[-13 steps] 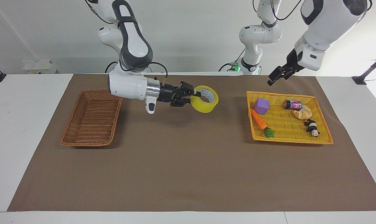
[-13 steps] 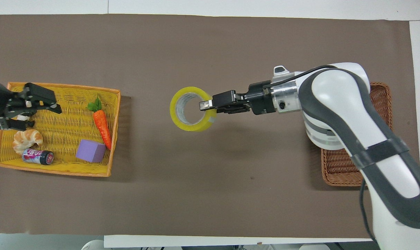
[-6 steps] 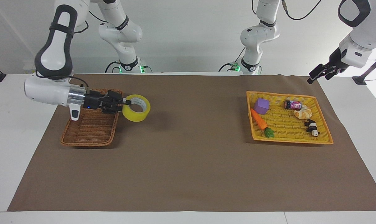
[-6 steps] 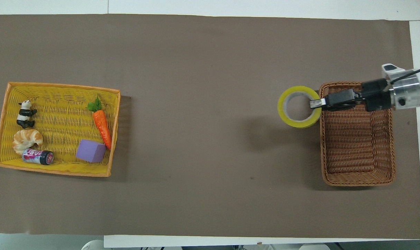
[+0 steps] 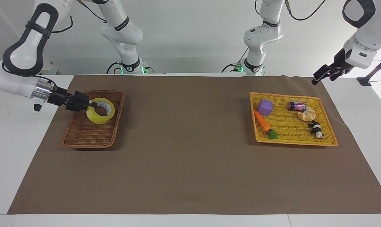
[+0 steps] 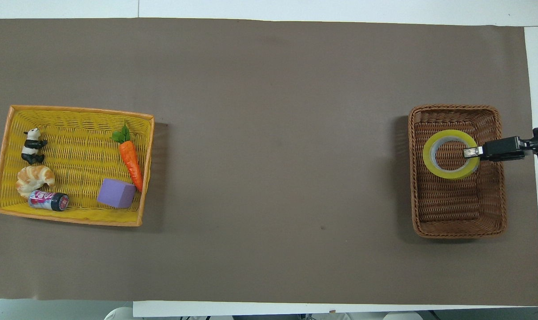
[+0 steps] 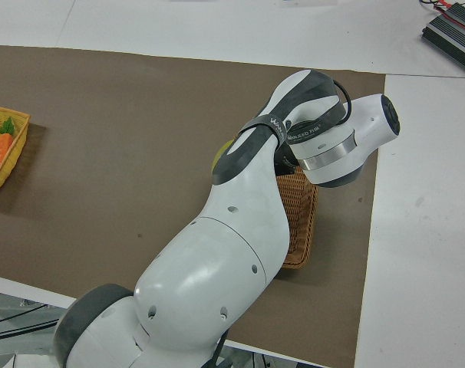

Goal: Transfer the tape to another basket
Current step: 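Carry the tape with the right gripper over the wicker basket and lower it, then open the right gripper to release the tape into the wicker basket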

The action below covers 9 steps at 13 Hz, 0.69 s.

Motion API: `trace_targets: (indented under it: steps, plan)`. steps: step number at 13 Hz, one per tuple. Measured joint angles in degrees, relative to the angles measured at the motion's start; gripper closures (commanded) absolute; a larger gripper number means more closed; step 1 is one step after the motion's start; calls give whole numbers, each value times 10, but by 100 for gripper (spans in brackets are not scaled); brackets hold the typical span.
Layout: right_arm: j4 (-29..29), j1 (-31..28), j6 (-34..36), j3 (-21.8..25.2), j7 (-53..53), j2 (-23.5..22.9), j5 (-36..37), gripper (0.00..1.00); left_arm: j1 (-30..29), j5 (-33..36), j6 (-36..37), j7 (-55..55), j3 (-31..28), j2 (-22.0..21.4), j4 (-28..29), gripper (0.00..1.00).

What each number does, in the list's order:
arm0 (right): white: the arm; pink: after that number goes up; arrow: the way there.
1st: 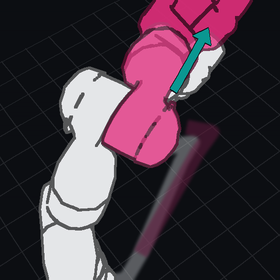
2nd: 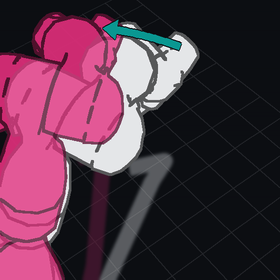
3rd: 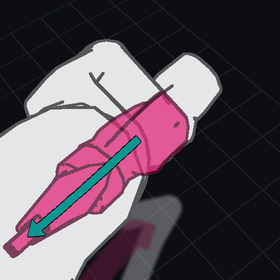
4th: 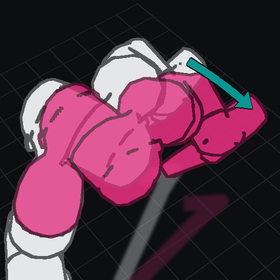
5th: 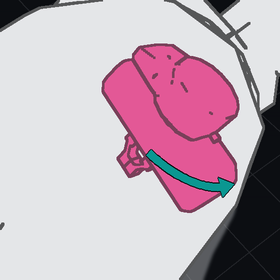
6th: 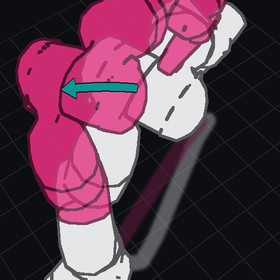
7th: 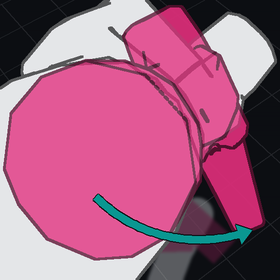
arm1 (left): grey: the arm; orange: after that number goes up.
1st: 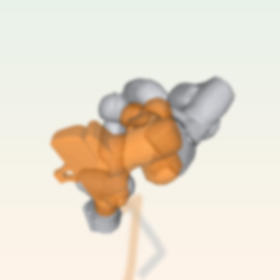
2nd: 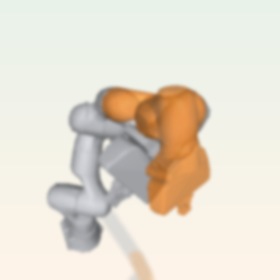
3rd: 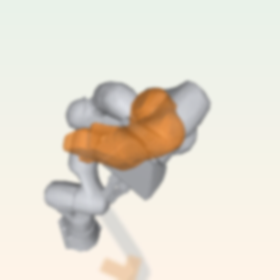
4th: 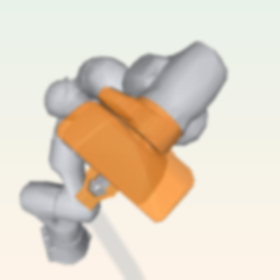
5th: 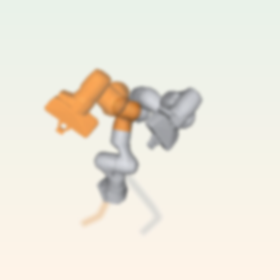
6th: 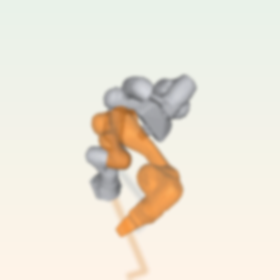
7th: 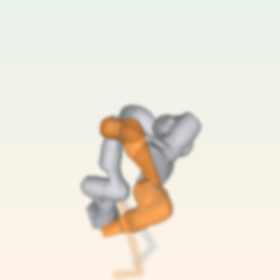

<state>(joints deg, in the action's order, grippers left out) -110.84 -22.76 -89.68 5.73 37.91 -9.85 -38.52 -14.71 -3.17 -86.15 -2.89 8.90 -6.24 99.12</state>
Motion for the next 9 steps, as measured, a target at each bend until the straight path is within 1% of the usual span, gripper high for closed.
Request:
trace_targets:
  steps: [3,6,7,9]
  plan:
    - [-2,-28,0,0,77,-37,4,100,0,4,7,0,0,-5,-1,0]
    - [-6,-28,0,-5,116,-51,5,100,-14,15,17,13,0,-2,-17,0]
    - [-10,-27,0,-5,126,-52,6,100,-9,19,25,18,-3,-1,-27,0]
    - [-18,-26,-1,-5,135,-52,16,100,21,22,31,20,-23,5,-37,0]
